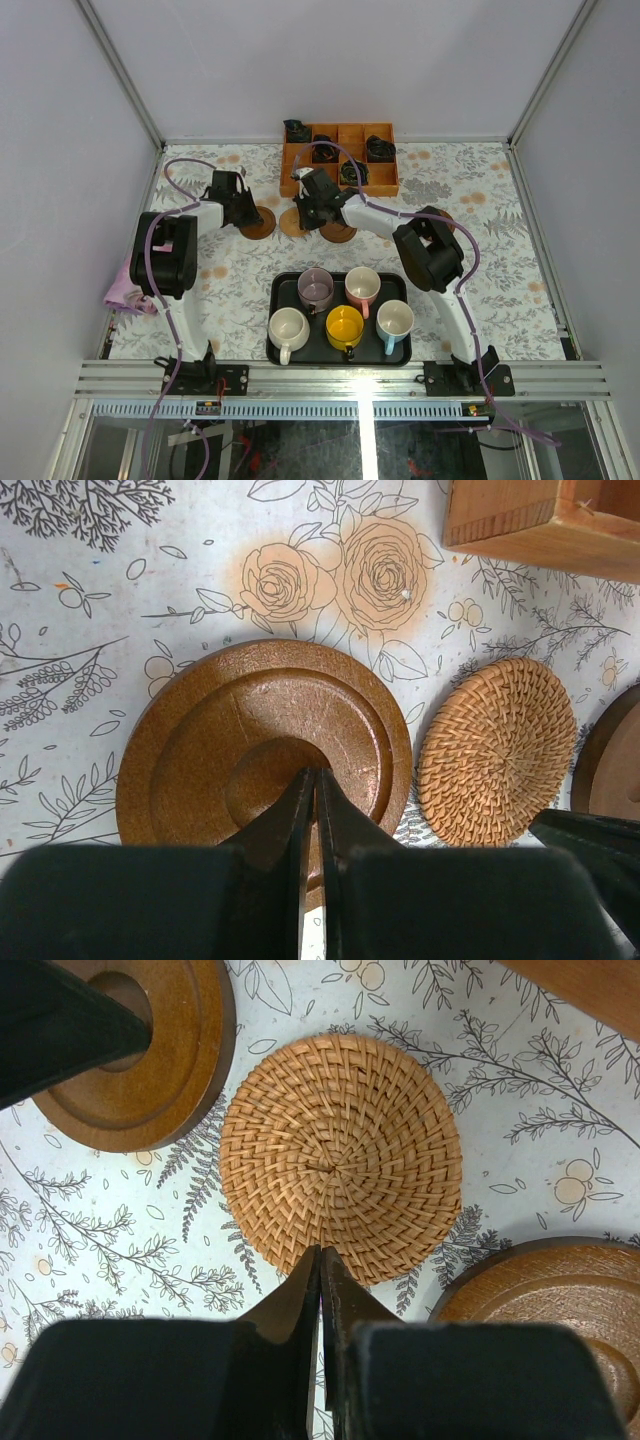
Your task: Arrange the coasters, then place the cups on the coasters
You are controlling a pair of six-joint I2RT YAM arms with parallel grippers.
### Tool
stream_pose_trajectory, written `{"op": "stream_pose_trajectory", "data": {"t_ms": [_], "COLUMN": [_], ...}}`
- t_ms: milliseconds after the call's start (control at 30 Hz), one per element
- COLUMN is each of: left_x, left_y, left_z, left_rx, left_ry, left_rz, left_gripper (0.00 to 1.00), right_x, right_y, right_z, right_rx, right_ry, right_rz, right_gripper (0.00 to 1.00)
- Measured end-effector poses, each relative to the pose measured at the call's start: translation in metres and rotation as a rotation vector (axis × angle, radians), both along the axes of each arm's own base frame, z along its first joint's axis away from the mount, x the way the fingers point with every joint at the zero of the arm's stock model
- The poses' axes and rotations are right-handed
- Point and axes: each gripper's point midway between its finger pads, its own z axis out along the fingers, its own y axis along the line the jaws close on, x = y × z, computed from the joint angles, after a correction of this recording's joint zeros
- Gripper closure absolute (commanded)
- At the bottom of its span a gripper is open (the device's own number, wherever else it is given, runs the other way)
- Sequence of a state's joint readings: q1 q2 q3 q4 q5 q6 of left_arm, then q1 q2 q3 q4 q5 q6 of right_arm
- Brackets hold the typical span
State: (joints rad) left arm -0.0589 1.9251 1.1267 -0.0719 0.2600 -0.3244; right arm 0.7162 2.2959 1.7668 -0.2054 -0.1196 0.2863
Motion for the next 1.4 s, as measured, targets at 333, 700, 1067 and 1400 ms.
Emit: {"op": "stream_pose_trajectory", "data": {"t_ms": [333, 700, 1067, 1400], "left_x": [0.000, 0.002, -0.013, 0.003], "left_y": [0.000, 0.001, -0.002, -0.003], "left_z": [0.000, 0.002, 0.014, 0.080], "left_rx": [-0.002, 0.001, -0.006, -0.024], "left_ry": [-0.001, -0.008, -0.022, -0.225], "left_rz": [0.003, 0.011, 0.009, 0.031], "left_gripper": [0.93, 0.85, 0.82, 0.78], "right_x": [-0.001, -0.002, -0.006, -0.013], "right_y": [0.001, 0.000, 0.001, -0.044], "right_z": [0.000, -0.001, -0.002, 0.019], "right_rx": [0.003, 0.000, -0.006, -0.107], "right_ry": [0.004, 0.010, 0.016, -0.093], "right_rz": [0.004, 0.004, 0.010, -0.064], "right_gripper": [0.97, 0.97, 0.96, 0.94]}}
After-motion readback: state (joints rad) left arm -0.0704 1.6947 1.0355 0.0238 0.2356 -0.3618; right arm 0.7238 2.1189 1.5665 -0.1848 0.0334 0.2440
